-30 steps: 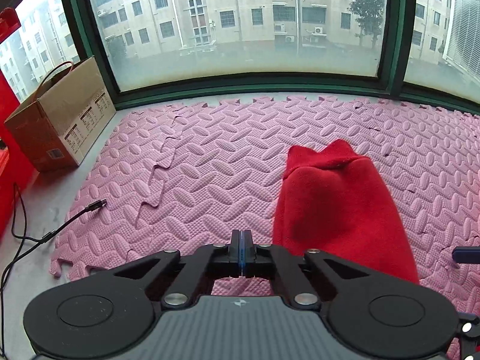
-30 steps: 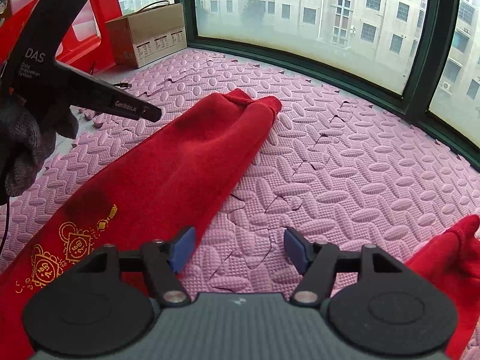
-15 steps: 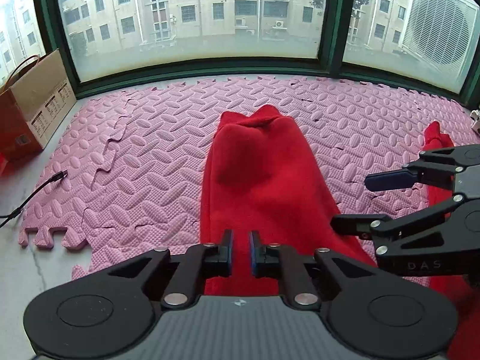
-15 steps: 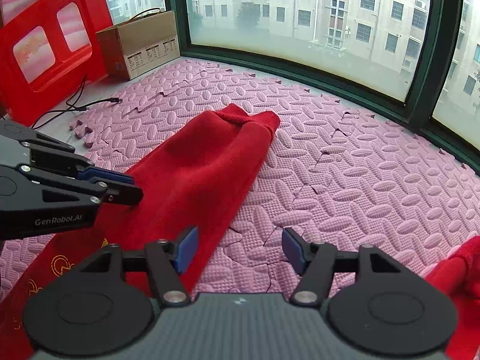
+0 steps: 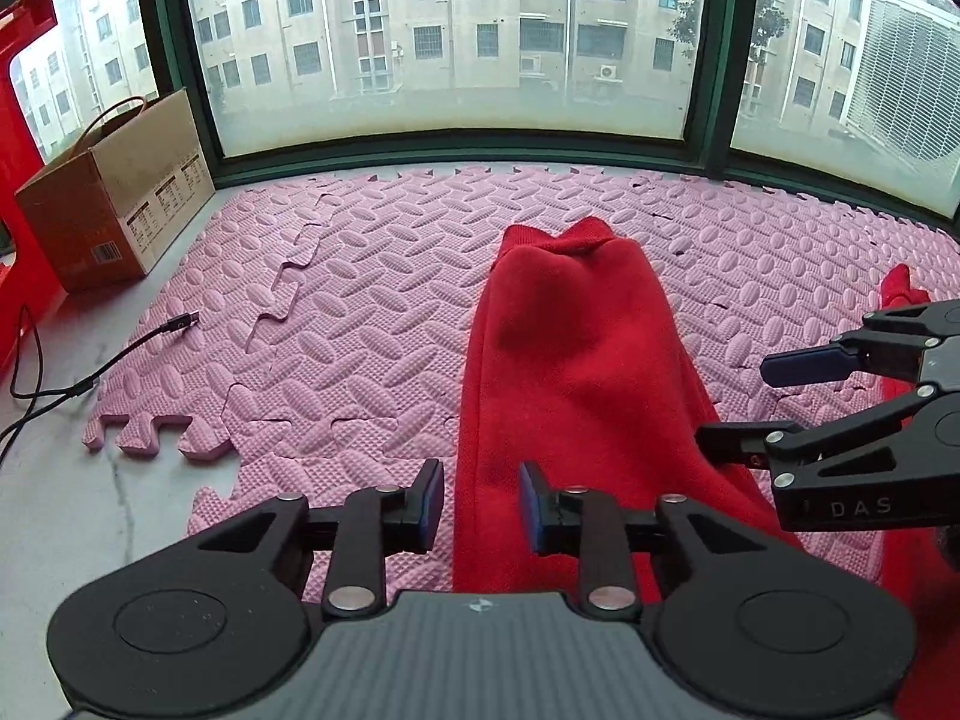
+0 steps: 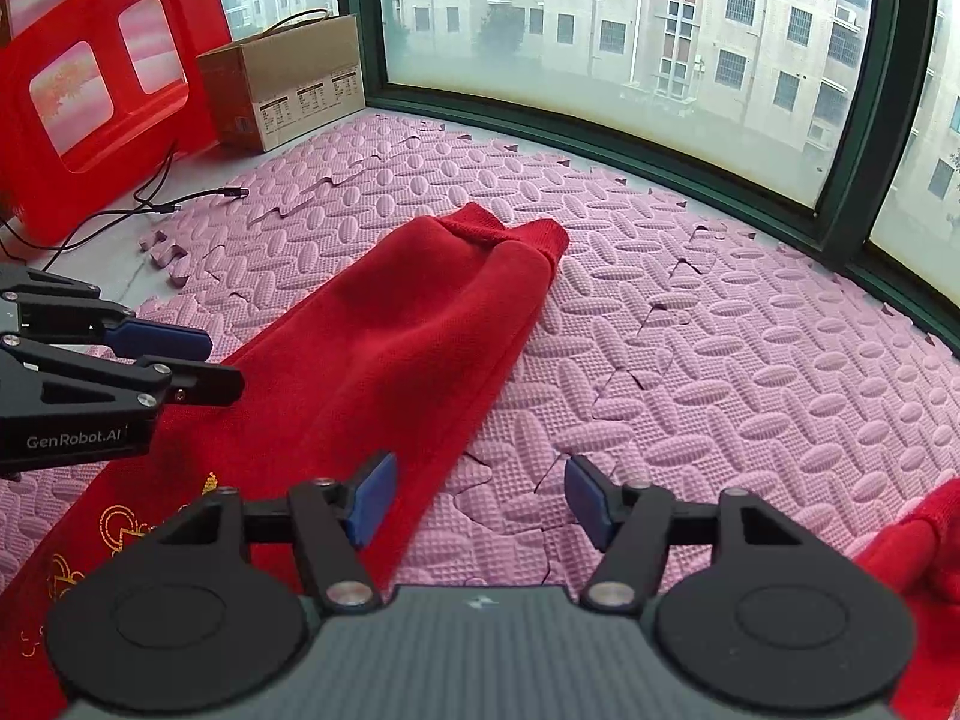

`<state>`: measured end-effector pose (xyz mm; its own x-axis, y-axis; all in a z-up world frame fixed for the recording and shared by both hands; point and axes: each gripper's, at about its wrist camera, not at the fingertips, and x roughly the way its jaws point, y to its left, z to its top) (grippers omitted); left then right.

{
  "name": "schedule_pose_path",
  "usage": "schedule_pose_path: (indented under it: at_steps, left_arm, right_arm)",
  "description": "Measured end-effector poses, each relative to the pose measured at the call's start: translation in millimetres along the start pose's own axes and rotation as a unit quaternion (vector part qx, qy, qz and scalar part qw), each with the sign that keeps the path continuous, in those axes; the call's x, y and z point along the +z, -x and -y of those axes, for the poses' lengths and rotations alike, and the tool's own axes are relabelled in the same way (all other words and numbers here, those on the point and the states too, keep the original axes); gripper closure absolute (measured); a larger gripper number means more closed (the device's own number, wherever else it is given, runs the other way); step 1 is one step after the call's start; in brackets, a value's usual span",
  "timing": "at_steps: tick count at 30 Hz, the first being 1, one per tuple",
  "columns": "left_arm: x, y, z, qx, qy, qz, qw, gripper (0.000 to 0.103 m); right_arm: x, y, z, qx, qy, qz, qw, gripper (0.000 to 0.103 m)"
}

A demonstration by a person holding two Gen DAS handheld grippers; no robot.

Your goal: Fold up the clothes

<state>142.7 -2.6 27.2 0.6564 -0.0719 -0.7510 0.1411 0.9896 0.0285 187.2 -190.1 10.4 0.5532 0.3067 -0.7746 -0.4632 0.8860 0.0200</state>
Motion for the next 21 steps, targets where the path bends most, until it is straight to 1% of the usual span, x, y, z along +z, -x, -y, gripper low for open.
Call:
schedule_pose_path:
  at_steps: [3, 6, 9, 11, 13, 15, 18, 21]
  left_arm:
    - [0.5, -2.6, 1.7, -0.013, -0.002, -0.004, 0.9999, 0.074]
    - [-0.6, -9.7, 4.0, -0.012, -0.010, -0.013, 0.9998, 0.074]
    - [-1.1, -11.9, 3.2, -0.012, -0.010, -0.013, 0.9998, 0.075]
    - [-1.3, -12.2, 3.2, -0.009, -0.013, -0.013, 0.9998, 0.081]
    - [-1.7, -12.2, 3.8, -0.003, -0.020, -0.012, 0.9997, 0.092]
    - [-1.5, -11.9, 3.7, 0.001, -0.022, -0.012, 0.9997, 0.097]
    - [0.1, -9.4, 3.6, 0.009, -0.020, -0.010, 0.9997, 0.099]
    - [1.1, -5.4, 1.0, 0.022, -0.015, -0.003, 0.9996, 0.100]
  right_arm:
    - [-0.4, -0.8, -0.5, 0.000, 0.001, 0.000, 1.000, 0.039]
    - [-0.6, -1.3, -0.2, 0.001, -0.001, 0.000, 1.000, 0.039]
    - [-0.8, -2.0, 0.6, 0.002, -0.002, 0.000, 1.000, 0.038]
    - [-0.9, -2.5, 0.7, 0.001, -0.002, 0.000, 1.000, 0.037]
    - [-0.7, -3.0, 0.4, 0.000, -0.001, 0.000, 1.000, 0.037]
    - [-0.5, -2.9, 0.0, -0.001, 0.000, -0.001, 1.000, 0.037]
    - [-0.2, -2.8, 0.1, -0.003, 0.001, -0.002, 1.000, 0.037]
    - [0.1, -2.9, 1.2, -0.005, 0.000, -0.004, 1.000, 0.035]
